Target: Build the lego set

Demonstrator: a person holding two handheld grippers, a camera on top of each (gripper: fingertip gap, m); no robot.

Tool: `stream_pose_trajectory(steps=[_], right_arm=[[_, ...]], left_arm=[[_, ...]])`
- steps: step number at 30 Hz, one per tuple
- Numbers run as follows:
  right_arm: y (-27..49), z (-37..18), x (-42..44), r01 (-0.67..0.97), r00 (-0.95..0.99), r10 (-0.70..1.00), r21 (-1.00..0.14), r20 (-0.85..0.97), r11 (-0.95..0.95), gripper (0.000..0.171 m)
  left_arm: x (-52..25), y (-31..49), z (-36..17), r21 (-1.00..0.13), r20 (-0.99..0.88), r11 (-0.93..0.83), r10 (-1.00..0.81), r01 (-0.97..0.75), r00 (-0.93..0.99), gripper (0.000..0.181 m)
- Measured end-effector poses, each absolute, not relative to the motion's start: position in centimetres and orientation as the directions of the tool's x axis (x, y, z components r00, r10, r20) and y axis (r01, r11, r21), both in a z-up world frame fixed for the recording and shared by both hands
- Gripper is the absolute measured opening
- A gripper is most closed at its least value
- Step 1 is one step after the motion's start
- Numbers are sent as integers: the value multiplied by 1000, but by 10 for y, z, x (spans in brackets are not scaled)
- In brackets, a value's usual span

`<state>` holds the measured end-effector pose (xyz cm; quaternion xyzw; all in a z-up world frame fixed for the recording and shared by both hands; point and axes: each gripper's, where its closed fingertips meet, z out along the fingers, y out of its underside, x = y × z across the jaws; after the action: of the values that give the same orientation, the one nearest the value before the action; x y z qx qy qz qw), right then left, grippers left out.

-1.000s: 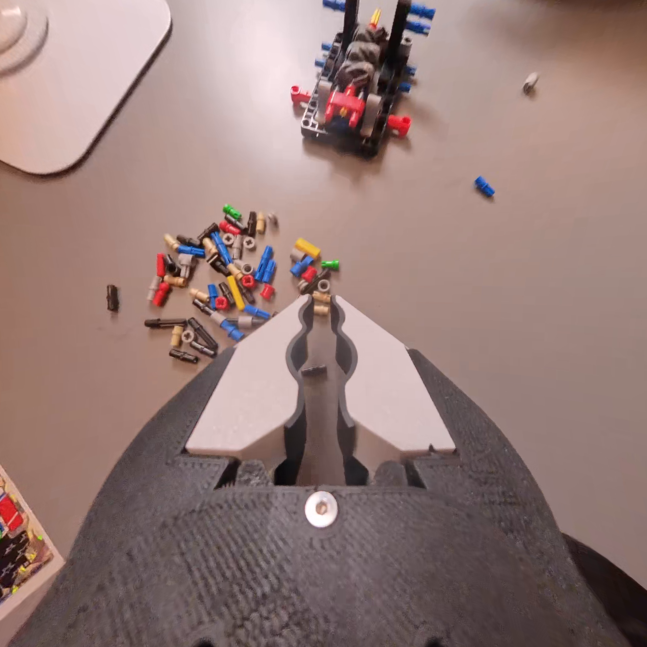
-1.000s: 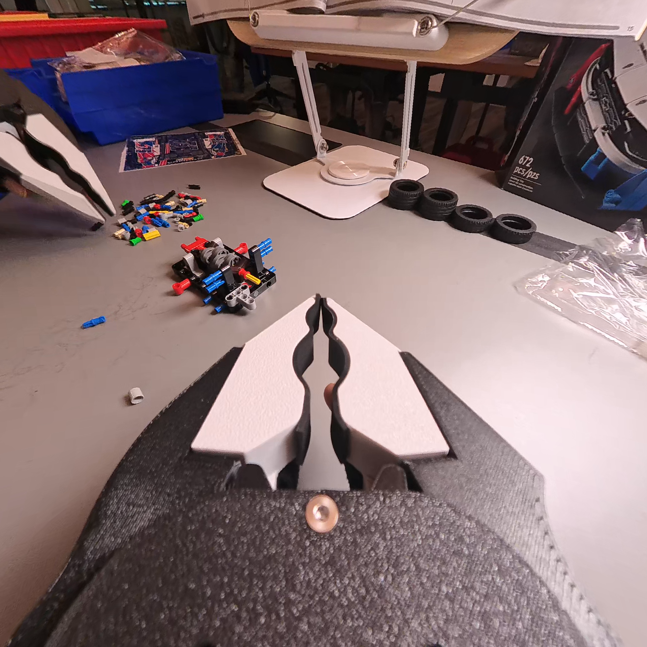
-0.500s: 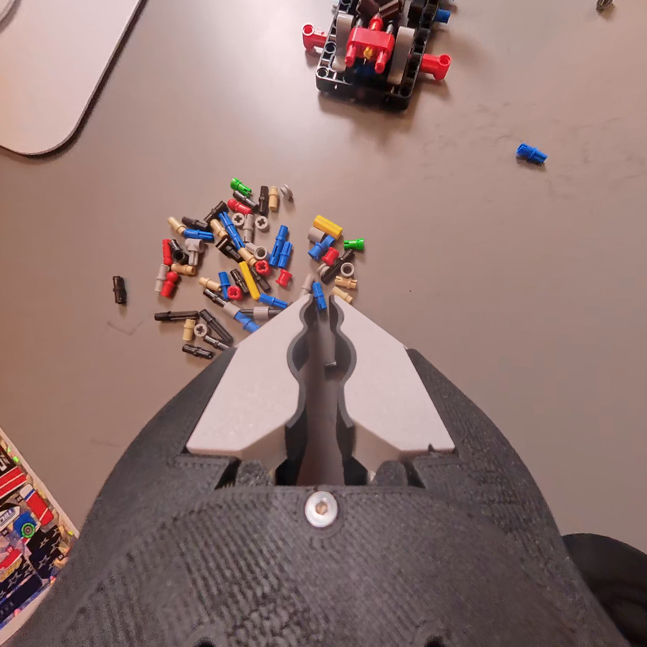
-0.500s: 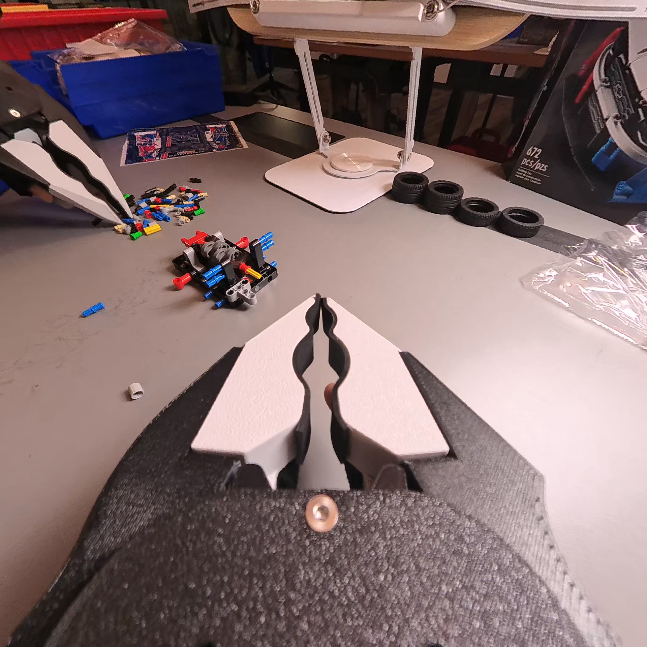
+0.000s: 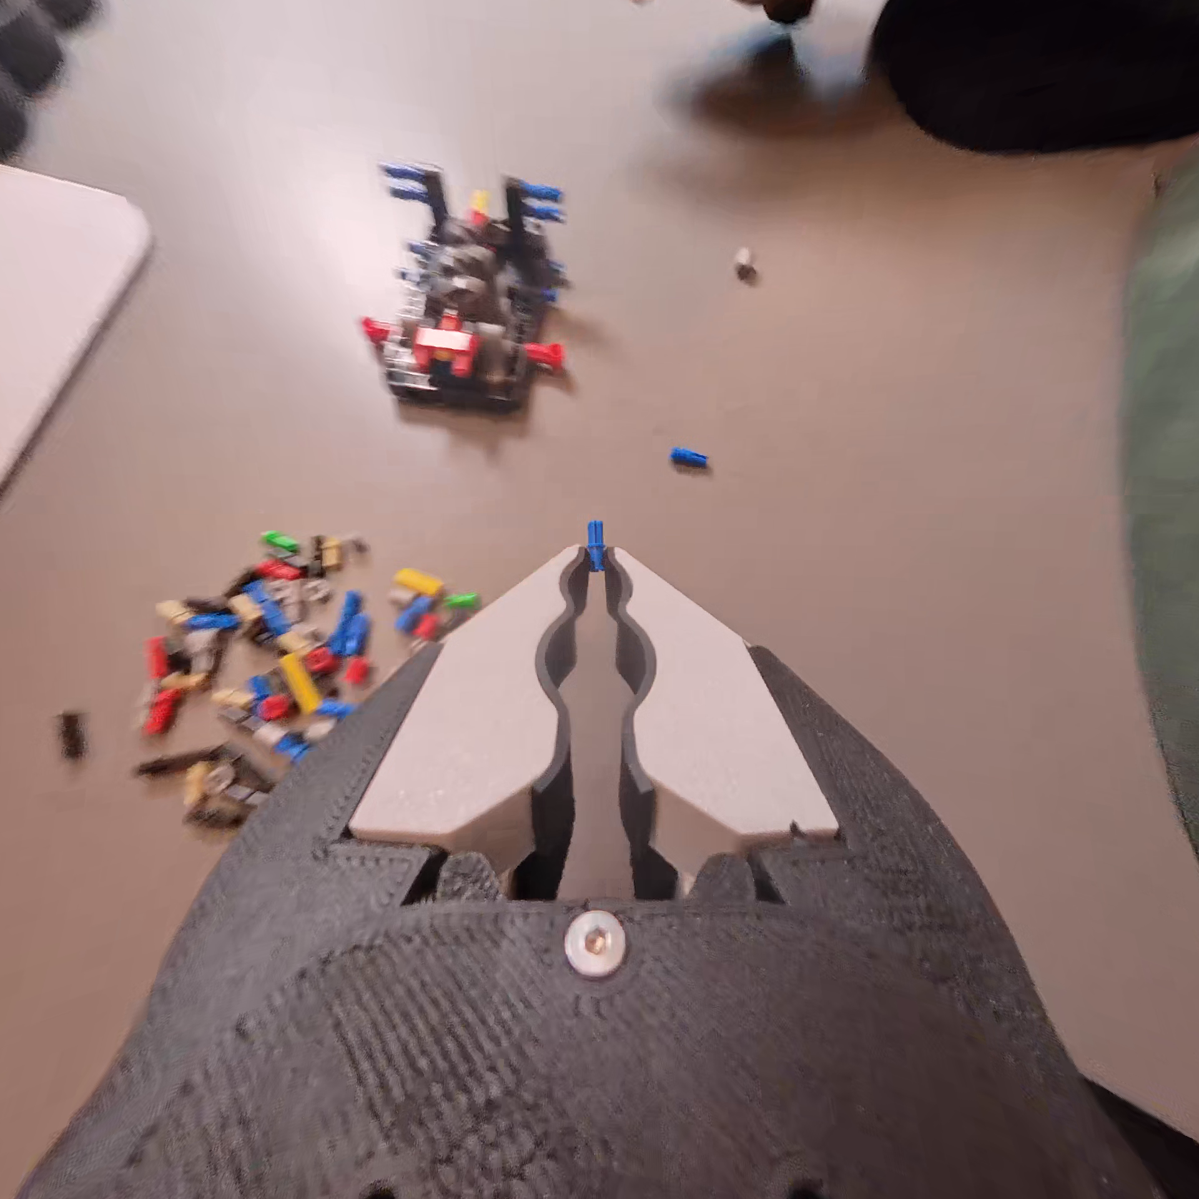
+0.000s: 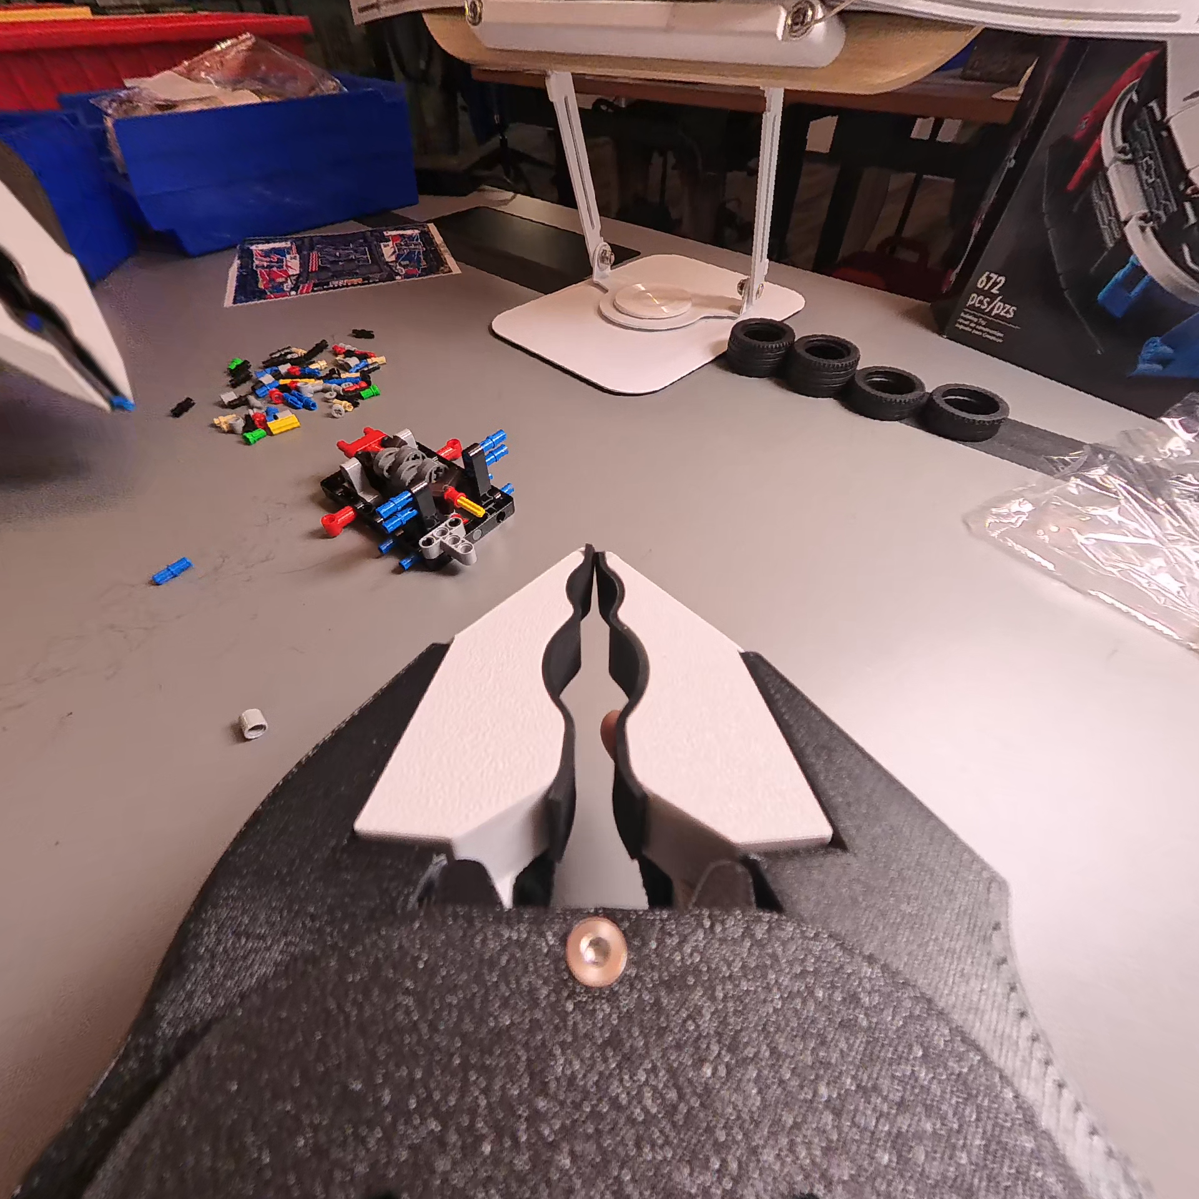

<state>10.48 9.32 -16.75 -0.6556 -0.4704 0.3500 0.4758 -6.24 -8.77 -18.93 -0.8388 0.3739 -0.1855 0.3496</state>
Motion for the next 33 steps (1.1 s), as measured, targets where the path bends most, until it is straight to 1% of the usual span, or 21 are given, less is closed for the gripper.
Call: stream_pose_trajectory(steps=[1, 6, 11, 17, 20, 22, 26, 29, 33], right_arm=[[93, -168, 105, 286, 311, 950, -953, -8, -102, 0], [92, -163, 107, 283, 314, 950, -956, 11, -82, 0], [94, -160, 109, 273, 316, 949, -959, 13, -78, 0], [92, -160, 109, 274, 310, 951, -959, 15, -74, 0], [93, -159, 109, 266, 311, 950, -961, 13, -74, 0], [92, -157, 109, 253, 308, 951, -965, 12, -69, 0], [86, -146, 107, 199, 276, 961, -979, 19, -38, 3], [80, -134, 105, 140, 252, 967, -990, 41, 6, 10], [73, -122, 105, 81, 226, 972, -996, 64, 47, 24]], left_arm=[[-52, -89, -199, -712, 56, -476, -771, -516, 634, 3], [-13, -86, -230, -685, 69, -470, -803, -557, 592, 3], [2, -81, -231, -696, 42, -437, -817, -570, 575, 3], [2, -81, -231, -701, 56, -446, -813, -557, 580, 3], [0, -80, -231, -701, 56, -450, -808, -554, 586, 7], [-1, -81, -231, -702, 64, -454, -807, -549, 587, 12], [-8, -79, -212, -755, 89, -450, -791, -477, 605, 21], [-34, -71, -187, -803, 70, -442, -737, -400, 672, 27], [-88, -66, -164, -823, 9, -451, -618, -345, 786, 31]])
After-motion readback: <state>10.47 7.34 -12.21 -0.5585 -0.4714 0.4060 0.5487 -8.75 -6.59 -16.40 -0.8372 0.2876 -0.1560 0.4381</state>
